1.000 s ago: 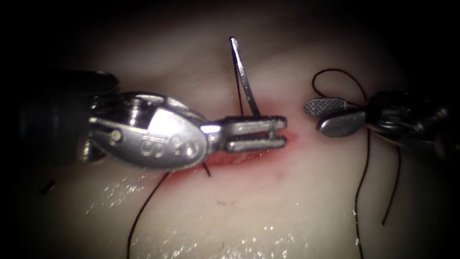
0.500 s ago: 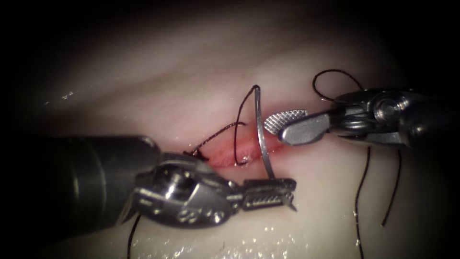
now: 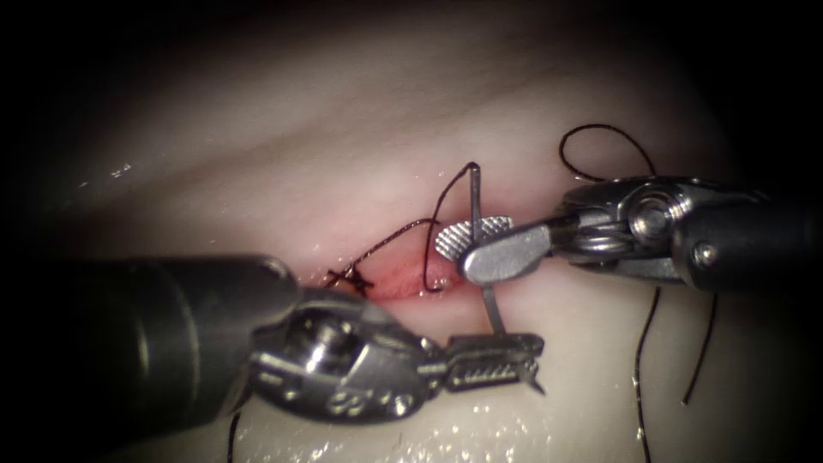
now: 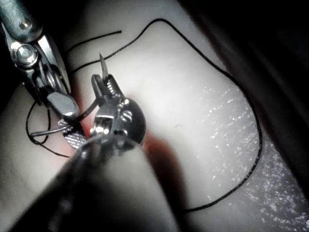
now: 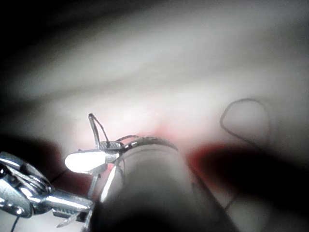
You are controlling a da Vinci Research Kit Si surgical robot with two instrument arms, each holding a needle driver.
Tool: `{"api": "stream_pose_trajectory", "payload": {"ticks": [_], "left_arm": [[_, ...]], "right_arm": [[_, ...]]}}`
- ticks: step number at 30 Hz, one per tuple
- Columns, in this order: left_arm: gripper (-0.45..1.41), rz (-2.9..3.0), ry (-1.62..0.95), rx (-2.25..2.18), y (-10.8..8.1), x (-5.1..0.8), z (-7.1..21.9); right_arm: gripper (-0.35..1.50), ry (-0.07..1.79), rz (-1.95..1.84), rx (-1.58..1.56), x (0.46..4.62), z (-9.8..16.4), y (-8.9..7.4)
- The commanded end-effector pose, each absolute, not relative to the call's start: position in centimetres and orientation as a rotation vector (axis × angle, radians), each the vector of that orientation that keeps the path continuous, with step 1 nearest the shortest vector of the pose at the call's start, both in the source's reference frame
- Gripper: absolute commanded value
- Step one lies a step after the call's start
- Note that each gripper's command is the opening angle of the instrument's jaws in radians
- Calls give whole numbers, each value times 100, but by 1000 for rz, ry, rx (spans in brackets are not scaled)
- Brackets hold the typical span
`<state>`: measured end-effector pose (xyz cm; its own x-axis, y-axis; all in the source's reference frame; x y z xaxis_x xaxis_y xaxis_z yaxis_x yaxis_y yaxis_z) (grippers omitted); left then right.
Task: Wound Closure
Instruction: Hand the needle back to the right grasper.
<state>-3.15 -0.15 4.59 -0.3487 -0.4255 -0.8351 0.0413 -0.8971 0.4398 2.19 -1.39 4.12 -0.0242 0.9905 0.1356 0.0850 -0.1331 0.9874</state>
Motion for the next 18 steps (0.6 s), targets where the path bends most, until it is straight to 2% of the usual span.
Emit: {"api": "stream_pose_trajectory", "payload": {"ticks": [1,2,3,12,14,15,16,18], "left_arm": [[-45,-2312,-501,1590,-16,-321,466],[-45,-2312,-501,1590,-16,-321,465],[-45,-2312,-501,1590,-16,-321,465],[-45,-2308,-499,1594,-17,-320,465],[49,-2335,-468,1623,-16,-318,464],[79,-2401,-423,1664,-16,-318,463],[108,-2498,-398,1735,-15,-316,461],[131,-2595,-416,1803,-15,-312,458]], "right_arm": [[44,1214,1281,1353,228,414,-140],[-8,1217,1262,1325,227,415,-140],[-35,1223,1238,1283,227,415,-140],[-35,1204,1201,1171,223,422,-133],[-35,1204,1200,1172,222,422,-132],[-35,1207,1200,1174,221,422,-132],[-35,1209,1196,1170,221,422,-131],[-35,1232,1186,1159,220,423,-128]]}}
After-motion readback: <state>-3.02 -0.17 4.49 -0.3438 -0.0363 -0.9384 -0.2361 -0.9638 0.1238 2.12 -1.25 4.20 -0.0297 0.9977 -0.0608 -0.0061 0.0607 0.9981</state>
